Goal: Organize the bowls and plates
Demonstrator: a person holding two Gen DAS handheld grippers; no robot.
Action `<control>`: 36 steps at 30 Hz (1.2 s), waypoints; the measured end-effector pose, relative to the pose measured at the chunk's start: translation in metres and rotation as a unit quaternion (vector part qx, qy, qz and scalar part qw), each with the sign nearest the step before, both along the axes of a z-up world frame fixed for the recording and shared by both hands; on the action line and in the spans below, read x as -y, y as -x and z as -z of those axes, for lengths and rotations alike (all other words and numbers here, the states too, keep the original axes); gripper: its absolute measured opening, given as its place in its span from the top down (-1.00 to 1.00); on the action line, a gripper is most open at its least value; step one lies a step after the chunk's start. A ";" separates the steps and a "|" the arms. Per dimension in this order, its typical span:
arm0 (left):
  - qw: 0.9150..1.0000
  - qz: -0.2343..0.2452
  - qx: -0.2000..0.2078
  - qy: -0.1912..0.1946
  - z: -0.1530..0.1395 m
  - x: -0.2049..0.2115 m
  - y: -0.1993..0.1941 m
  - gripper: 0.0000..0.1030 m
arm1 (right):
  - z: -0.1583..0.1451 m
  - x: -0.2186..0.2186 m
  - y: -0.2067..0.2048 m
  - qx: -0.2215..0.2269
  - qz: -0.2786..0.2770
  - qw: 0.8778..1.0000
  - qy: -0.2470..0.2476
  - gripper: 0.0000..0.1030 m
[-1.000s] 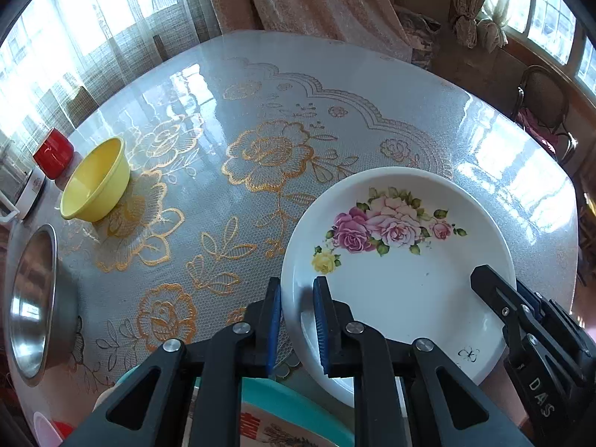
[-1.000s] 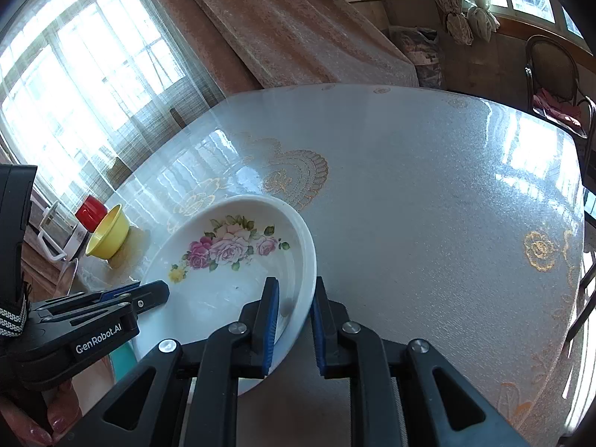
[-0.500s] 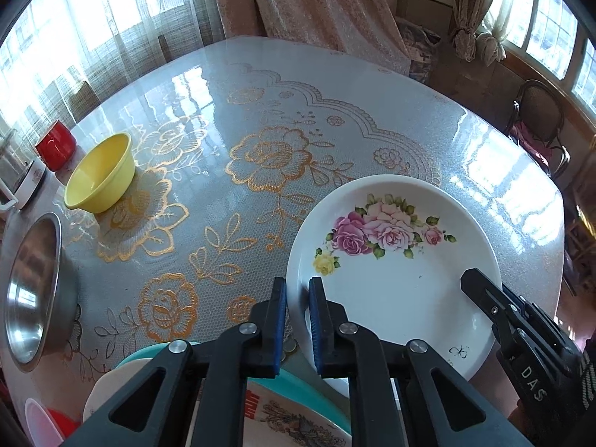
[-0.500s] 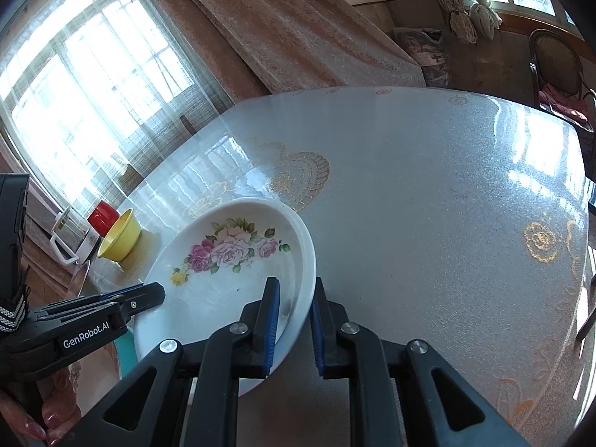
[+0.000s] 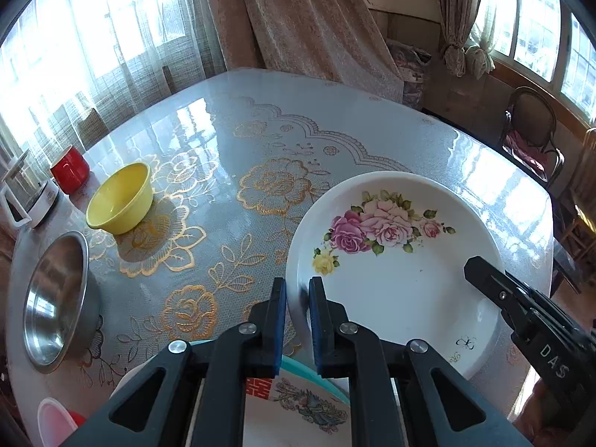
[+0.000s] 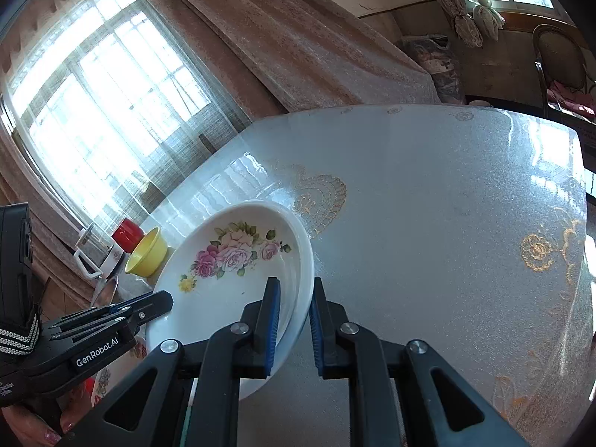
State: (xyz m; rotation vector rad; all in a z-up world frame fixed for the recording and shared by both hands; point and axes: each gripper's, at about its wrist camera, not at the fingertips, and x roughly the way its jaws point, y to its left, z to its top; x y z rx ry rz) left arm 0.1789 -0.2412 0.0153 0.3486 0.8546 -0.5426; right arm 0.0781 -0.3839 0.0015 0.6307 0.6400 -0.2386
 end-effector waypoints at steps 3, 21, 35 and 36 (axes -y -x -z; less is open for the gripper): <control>1.000 -0.007 -0.004 0.017 -0.008 -0.008 0.002 0.77 | -0.009 -0.004 0.003 0.007 -0.004 1.000 0.005 0.70; 0.998 -0.031 0.021 0.056 -0.034 -0.069 0.045 0.77 | -0.040 -0.039 0.028 0.038 -0.045 0.998 0.001 0.70; 0.994 -0.071 0.014 0.083 -0.025 -0.133 0.078 0.77 | -0.045 -0.080 0.030 0.031 -0.100 0.995 0.001 0.70; 0.994 -0.073 0.013 0.083 -0.024 -0.137 0.079 0.77 | -0.045 -0.083 0.030 0.030 -0.104 0.994 0.003 0.70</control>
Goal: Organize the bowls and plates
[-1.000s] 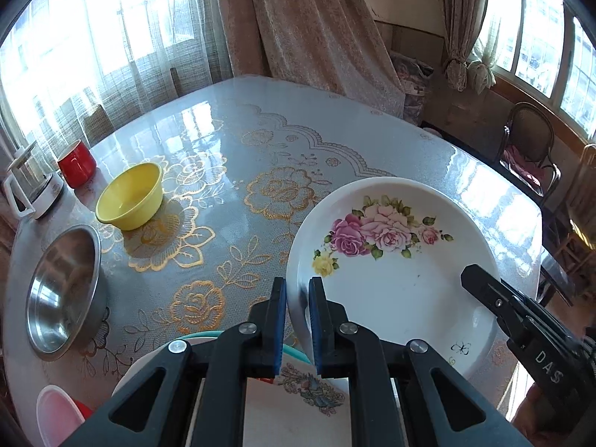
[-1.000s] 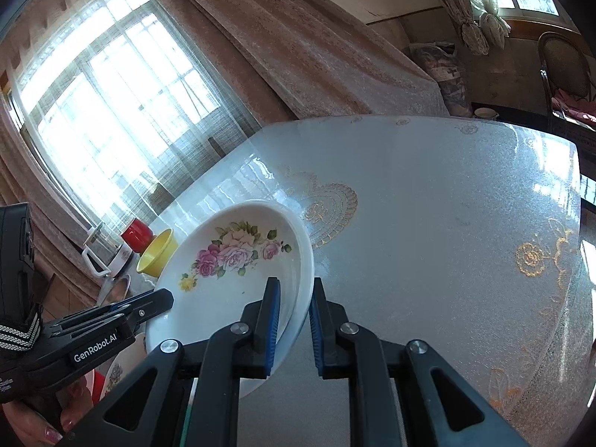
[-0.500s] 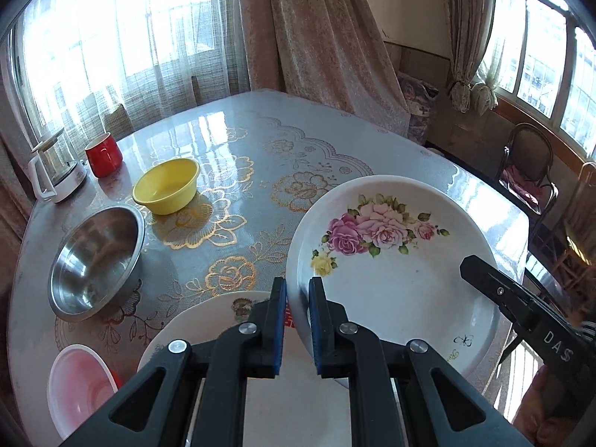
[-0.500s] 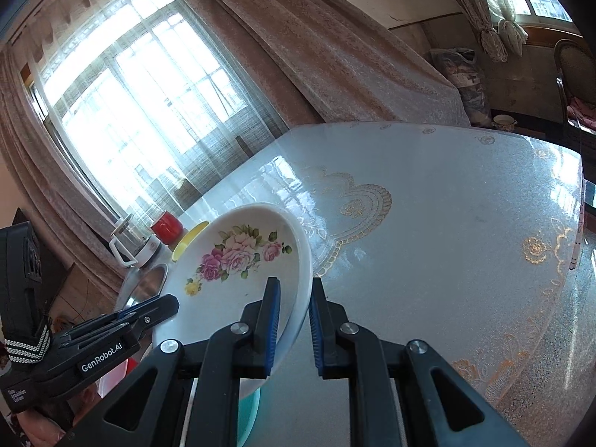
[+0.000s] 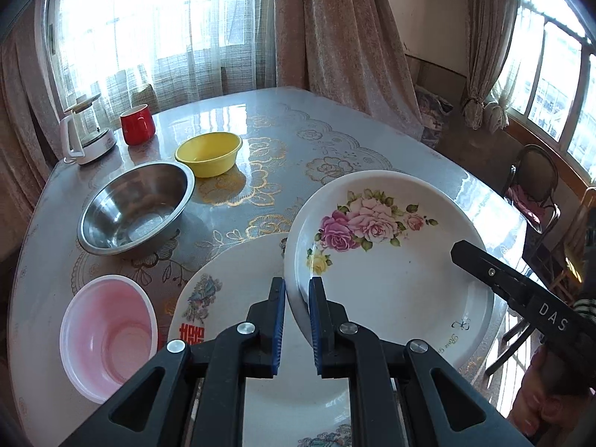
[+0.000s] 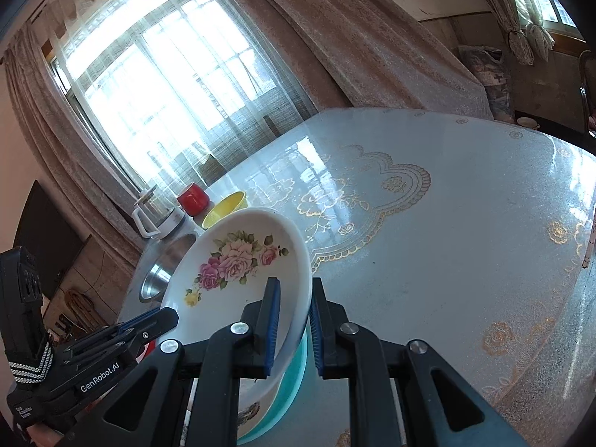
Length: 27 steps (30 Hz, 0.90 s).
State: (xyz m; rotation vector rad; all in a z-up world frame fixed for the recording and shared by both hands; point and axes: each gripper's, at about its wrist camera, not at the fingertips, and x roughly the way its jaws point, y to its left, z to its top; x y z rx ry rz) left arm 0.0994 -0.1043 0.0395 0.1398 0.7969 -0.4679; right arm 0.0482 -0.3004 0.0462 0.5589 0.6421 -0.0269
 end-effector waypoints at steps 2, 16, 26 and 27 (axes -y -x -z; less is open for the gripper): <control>1.000 -0.004 -0.001 0.001 0.002 -0.008 0.004 0.77 | 0.000 -0.007 -0.001 -0.003 -0.009 1.000 0.005 0.70; 0.999 -0.044 -0.023 0.006 0.025 -0.052 0.017 0.76 | 0.014 -0.043 -0.009 -0.034 -0.063 0.997 0.010 0.70; 0.998 -0.053 -0.036 0.002 0.037 -0.063 0.016 0.76 | 0.020 -0.056 -0.019 -0.072 -0.079 0.994 0.021 0.70; 0.998 -0.055 -0.037 0.002 0.038 -0.064 0.016 0.76 | 0.021 -0.057 -0.021 -0.075 -0.080 0.994 0.021 0.70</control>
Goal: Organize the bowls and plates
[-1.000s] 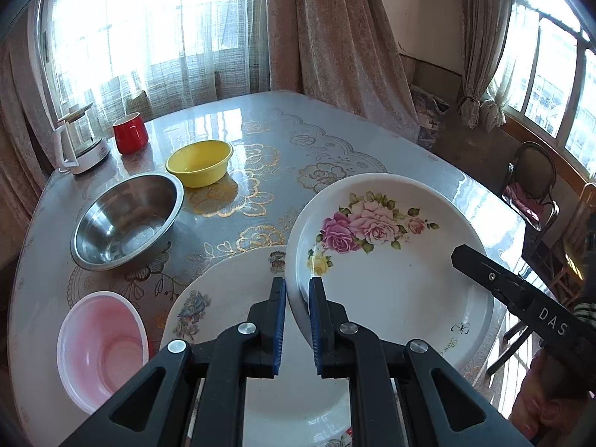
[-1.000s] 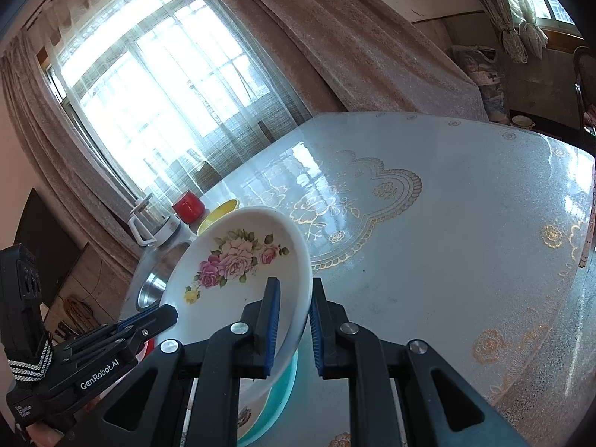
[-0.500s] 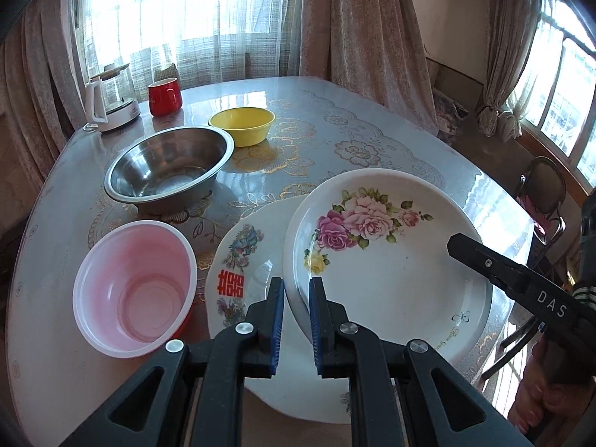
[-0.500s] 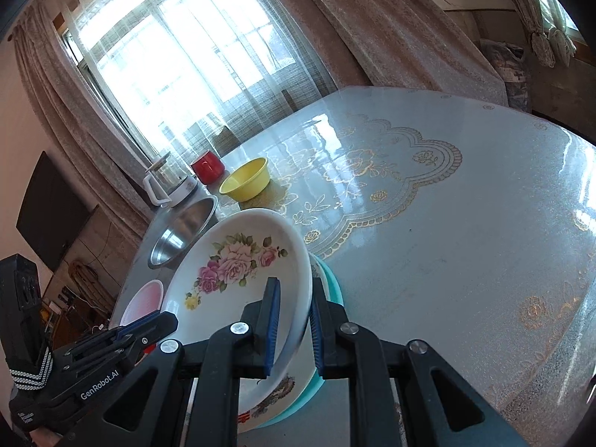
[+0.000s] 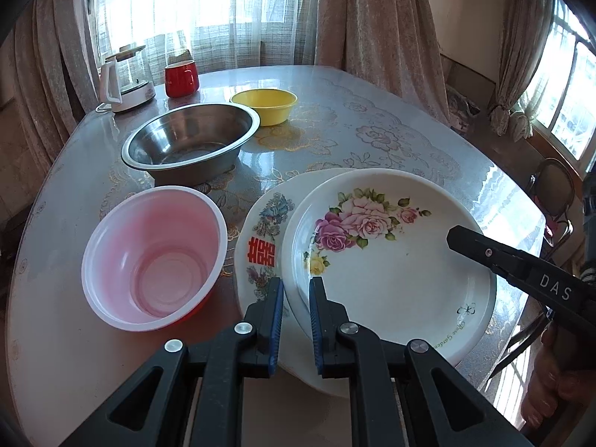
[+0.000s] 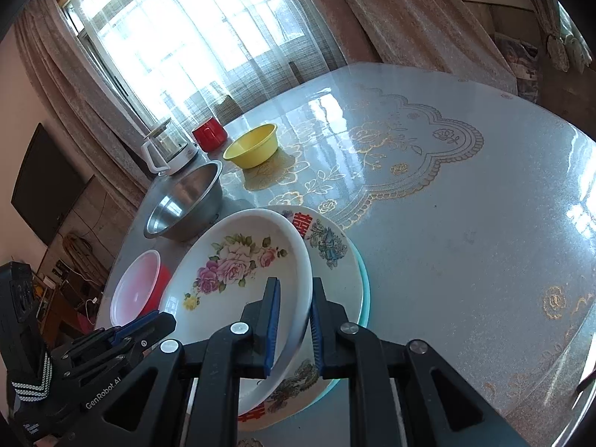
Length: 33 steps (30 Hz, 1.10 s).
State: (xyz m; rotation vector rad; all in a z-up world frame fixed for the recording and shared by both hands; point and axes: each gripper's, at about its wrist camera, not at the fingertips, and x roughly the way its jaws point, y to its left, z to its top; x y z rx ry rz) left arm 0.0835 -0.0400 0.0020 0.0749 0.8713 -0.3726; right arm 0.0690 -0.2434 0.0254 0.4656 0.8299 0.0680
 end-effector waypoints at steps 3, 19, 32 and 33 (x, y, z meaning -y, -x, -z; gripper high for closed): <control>1.000 -0.002 -0.006 -0.004 0.003 0.000 -0.002 0.75 | 0.002 -0.002 -0.004 -0.013 -0.004 1.000 0.005 0.69; 0.999 0.044 0.011 -0.007 0.002 0.020 0.004 0.74 | 0.013 -0.012 -0.023 -0.067 -0.014 0.997 0.035 0.66; 1.000 0.000 0.014 -0.006 -0.002 0.004 0.003 0.72 | 0.010 -0.013 -0.023 -0.066 -0.015 0.997 0.043 0.66; 1.000 -0.005 0.016 -0.014 -0.002 0.004 0.002 0.69 | 0.009 -0.014 -0.024 -0.068 -0.018 0.996 0.051 0.66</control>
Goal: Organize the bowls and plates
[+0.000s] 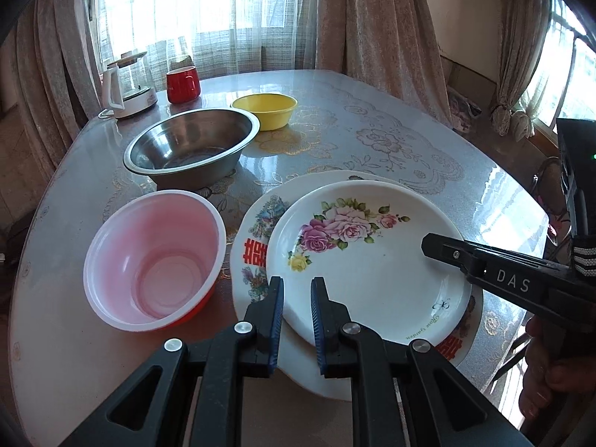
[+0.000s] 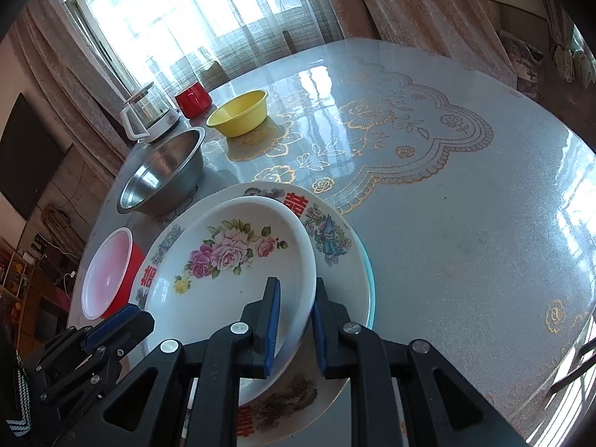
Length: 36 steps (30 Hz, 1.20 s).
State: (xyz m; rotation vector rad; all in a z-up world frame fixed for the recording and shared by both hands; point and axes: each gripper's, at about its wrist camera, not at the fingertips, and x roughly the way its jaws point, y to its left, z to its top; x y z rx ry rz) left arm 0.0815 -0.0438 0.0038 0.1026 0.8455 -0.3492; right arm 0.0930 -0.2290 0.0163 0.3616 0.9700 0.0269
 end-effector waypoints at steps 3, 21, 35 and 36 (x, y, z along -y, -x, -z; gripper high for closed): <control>1.000 -0.009 -0.003 -0.011 0.004 -0.002 -0.005 0.68 | -0.002 -0.004 -0.001 -0.002 -0.007 1.000 0.021 0.66; 1.000 -0.006 0.002 -0.019 0.010 0.003 -0.007 0.57 | -0.010 -0.013 -0.004 -0.007 -0.014 0.996 0.091 0.65; 1.000 0.005 0.009 -0.015 0.011 0.008 -0.007 0.27 | -0.008 -0.010 0.002 -0.003 -0.003 0.997 0.075 0.64; 1.000 0.007 0.005 -0.010 0.011 0.007 -0.007 0.20 | -0.008 -0.010 0.003 -0.003 -0.003 0.997 0.073 0.64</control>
